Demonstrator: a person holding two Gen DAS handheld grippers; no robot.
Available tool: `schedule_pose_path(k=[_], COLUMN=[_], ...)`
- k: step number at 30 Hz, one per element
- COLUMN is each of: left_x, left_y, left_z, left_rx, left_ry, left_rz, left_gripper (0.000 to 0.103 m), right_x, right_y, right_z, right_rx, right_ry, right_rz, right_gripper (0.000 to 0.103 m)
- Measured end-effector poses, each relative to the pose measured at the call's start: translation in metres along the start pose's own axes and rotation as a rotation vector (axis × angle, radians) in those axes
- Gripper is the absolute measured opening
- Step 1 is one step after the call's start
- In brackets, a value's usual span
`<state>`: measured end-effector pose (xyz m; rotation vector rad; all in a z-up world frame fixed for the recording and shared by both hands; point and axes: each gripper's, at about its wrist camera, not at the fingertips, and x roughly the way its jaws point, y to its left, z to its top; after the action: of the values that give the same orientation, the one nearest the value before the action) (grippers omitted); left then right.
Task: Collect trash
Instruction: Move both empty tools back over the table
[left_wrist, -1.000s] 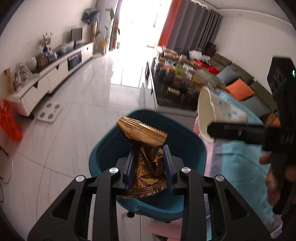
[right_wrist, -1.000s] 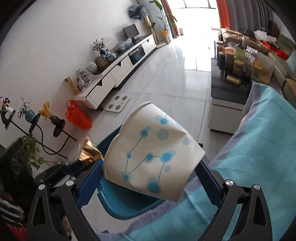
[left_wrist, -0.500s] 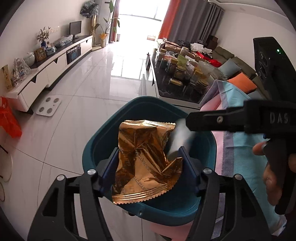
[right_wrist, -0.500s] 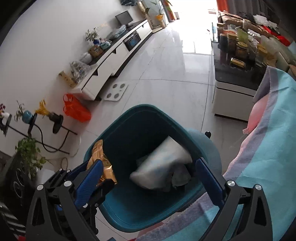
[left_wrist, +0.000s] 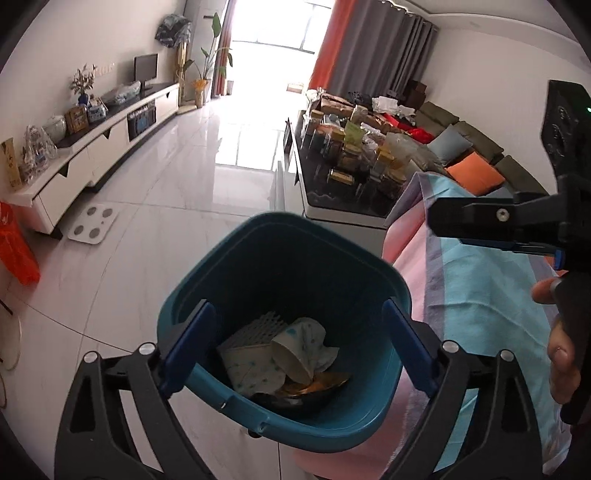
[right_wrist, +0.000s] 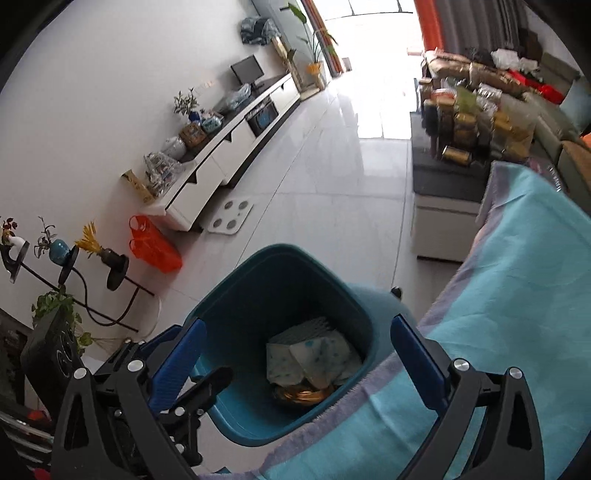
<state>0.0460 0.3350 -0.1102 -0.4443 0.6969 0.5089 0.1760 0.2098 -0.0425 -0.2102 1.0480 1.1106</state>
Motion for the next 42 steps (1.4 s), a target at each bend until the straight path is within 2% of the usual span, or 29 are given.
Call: schedule_pose_path(k=[4, 12, 24, 27, 33, 40, 42], left_x=[-0.017, -0.067, -0.158, -0.176, -0.199, -0.209, -0.21], left_y=[-0.006, -0.014, -0.09, -0.112, -0.154, -0.202, -0.21], left_z=[0.005, 0.004, -0.007, -0.014, -0.029, -0.054, -0.056], left_rx=[0.008, -0.001, 0.085, 0.107, 0.167, 0.277, 0.299], left_ry=[-0.042, -0.136, -0.375, -0.436, -0.506, -0.519, -0.516], left_rz=[0.032, 0.066, 0.07, 0.053, 0.002, -0.068, -0.117], left_gripper=[0.097, 0.098, 0.098, 0.098, 0.098, 0.098, 0.098], right_x=[-0.023, -0.068, -0.144, -0.164, -0.205, -0.242, -0.251], right_y=[-0.002, -0.01, -0.032, -0.04, -0.057, -0.069, -0.068], right_z=[-0.003, -0.023, -0.083, -0.103, -0.147, -0.203, -0.219], right_rx=[-0.024, -0.065, -0.069, -0.057, -0.015, 0.048, 0.056], right_ry=[-0.059, -0.17, -0.364, -0.42, -0.523, -0.624, -0.641], right_rz=[-0.037, -0.108, -0.245, -0.292, -0.387, -0.49, -0.529], right_gripper=[0.096, 0.096, 0.096, 0.096, 0.096, 0.096, 0.096])
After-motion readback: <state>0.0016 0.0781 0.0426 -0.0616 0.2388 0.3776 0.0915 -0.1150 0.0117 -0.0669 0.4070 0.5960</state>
